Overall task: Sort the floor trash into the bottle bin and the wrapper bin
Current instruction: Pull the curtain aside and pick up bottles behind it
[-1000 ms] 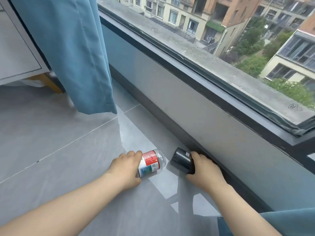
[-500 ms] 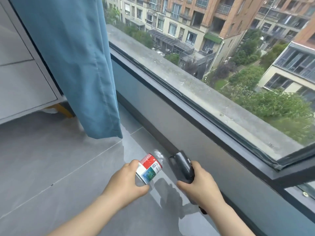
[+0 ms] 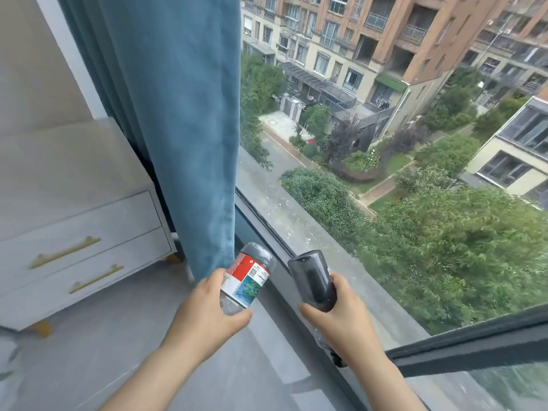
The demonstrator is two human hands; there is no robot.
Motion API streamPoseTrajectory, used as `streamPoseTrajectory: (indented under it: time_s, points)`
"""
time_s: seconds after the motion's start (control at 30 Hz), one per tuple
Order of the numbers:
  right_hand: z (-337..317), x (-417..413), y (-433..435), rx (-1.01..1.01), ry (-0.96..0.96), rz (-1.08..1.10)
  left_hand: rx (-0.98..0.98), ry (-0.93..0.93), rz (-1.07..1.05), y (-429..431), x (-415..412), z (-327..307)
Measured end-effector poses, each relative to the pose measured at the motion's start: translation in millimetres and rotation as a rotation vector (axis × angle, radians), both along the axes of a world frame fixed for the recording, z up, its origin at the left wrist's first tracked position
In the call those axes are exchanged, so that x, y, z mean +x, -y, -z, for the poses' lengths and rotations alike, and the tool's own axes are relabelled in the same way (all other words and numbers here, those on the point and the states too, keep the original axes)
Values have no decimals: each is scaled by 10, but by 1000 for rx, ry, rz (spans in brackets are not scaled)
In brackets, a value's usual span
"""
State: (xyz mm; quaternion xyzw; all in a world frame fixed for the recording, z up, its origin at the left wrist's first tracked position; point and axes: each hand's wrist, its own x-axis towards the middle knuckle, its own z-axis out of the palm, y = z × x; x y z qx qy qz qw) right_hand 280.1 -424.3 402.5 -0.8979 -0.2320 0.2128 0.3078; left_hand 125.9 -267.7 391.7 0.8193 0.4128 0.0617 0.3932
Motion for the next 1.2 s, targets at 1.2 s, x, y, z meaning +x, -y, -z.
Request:
streamPoseTrajectory:
  time_s: [1.2]
  points:
    - [-8507,-1004,1271,926,637,-53,490,1008,291,993,-517,-8362]
